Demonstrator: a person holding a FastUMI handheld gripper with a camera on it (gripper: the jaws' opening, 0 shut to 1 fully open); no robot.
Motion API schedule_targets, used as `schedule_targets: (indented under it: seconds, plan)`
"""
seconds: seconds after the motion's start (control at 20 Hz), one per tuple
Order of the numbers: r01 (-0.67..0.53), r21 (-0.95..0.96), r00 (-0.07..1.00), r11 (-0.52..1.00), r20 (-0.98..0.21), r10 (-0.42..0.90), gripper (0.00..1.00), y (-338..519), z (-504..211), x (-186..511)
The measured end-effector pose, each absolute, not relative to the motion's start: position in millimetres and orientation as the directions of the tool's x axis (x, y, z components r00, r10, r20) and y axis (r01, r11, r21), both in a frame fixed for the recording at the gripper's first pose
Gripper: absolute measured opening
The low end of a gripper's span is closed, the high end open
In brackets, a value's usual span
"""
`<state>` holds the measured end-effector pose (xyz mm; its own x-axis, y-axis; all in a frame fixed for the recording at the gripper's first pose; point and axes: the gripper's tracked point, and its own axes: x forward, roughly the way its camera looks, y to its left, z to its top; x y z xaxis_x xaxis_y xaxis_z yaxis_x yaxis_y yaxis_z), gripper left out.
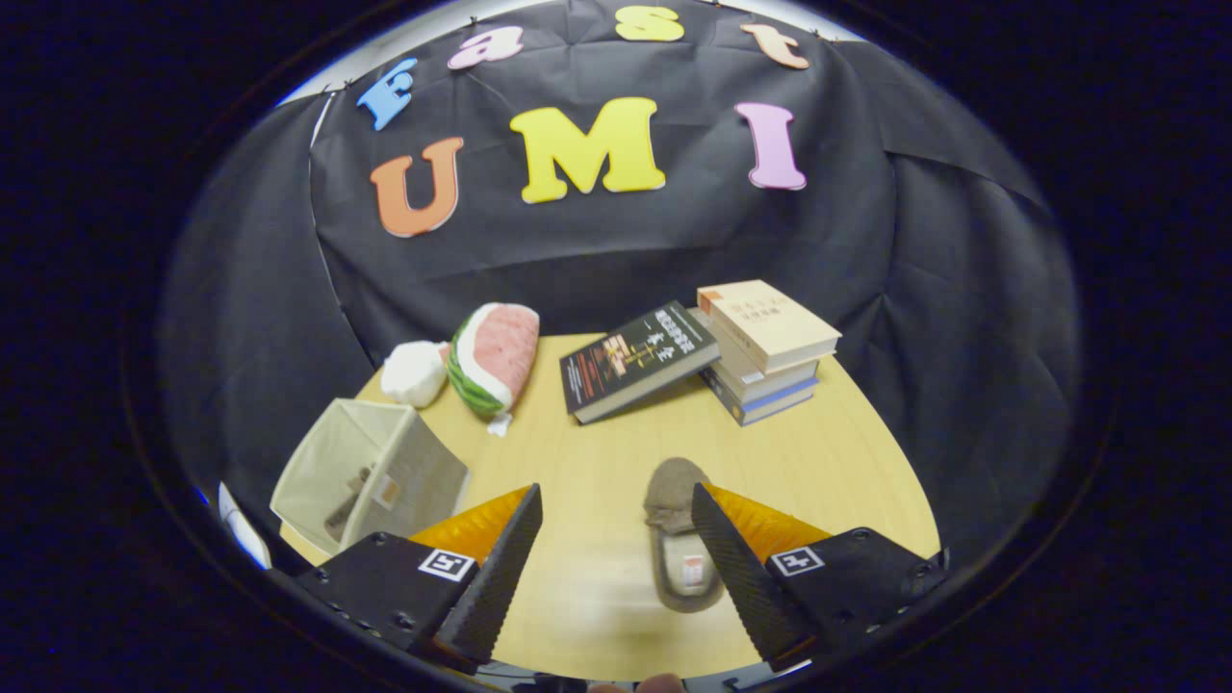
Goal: Open the storage box then place both shoes into the box .Put the left shoe in first, then the right shoe, with the right side of both shoes facing outward in a uniform manner.
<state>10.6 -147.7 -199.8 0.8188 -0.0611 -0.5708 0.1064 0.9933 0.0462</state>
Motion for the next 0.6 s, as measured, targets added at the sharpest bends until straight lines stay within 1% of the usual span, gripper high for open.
schedule_targets:
  seconds: [0.25,0.5,0.55,0.6]
  plan:
    - [0.114,0.064,0.729,0.991,-0.683,-0.04,0.96,-199,-282,25]
    - [0.096,0.112,0.657,0.989,-0.753,0.022,0.94,-214,-334,48]
    - [0.096,0.119,0.644,0.988,-0.765,0.03,0.93,-215,-342,51]
    - [0.102,0.131,0.632,0.986,-0.774,0.037,0.83,-214,-346,53]
